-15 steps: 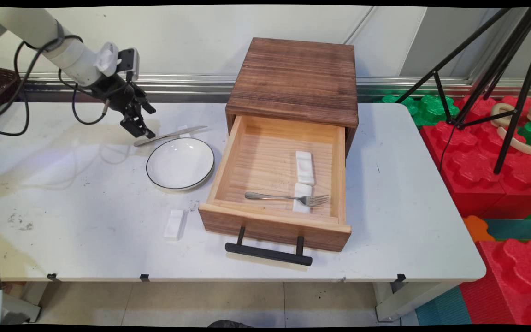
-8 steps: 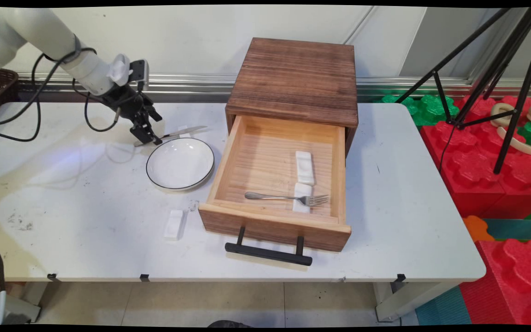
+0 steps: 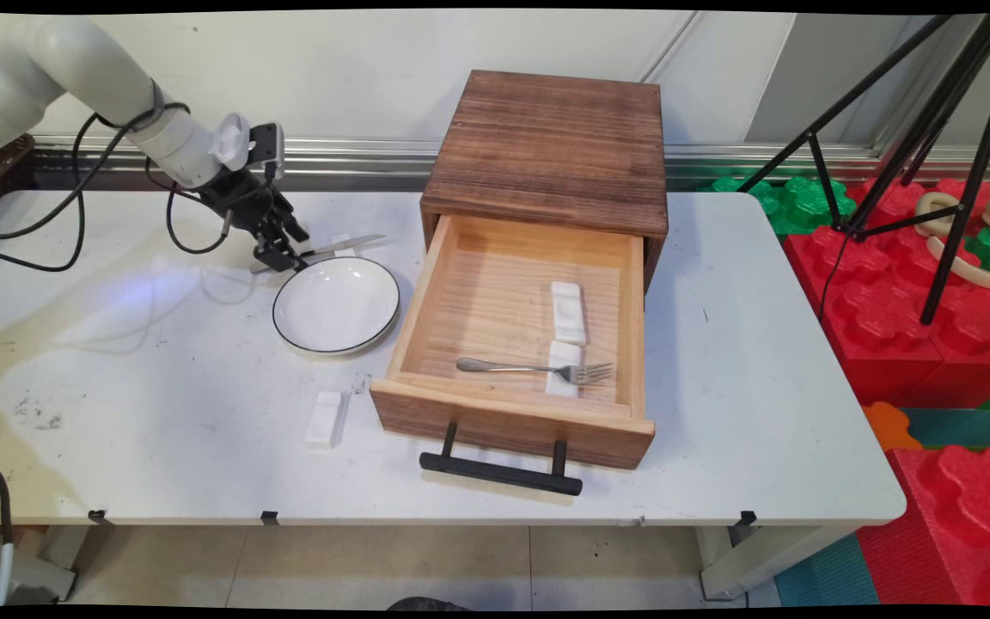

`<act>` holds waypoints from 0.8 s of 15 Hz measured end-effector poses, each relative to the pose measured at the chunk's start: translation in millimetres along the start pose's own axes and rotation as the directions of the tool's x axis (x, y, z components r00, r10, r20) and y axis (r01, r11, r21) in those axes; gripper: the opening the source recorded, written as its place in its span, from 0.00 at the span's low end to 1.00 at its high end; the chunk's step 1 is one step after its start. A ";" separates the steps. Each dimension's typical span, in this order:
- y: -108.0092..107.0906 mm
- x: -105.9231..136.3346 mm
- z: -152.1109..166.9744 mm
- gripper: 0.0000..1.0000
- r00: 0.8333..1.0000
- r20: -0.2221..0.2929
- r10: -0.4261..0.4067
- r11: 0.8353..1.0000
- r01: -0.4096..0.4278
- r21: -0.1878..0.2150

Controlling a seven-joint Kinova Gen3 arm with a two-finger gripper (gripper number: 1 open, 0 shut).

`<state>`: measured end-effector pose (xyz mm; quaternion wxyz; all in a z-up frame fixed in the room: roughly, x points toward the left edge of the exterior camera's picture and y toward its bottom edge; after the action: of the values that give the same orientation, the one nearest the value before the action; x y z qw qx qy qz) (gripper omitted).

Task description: Pick up the knife from the left of the white plate, then place the picked object into the drawer

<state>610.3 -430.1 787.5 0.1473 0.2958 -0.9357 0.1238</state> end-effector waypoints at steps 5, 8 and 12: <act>-1.9 -1.1 6.2 0.00 1.000 -0.004 -0.010 1.000 0.010 0.001; -2.4 -2.9 8.3 0.00 1.000 -0.002 -0.015 1.000 0.015 -0.001; -3.1 -4.7 7.0 0.00 1.000 -0.002 -0.018 1.000 0.018 -0.003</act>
<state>614.4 -432.3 779.8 0.1495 0.3037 -0.9331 0.1214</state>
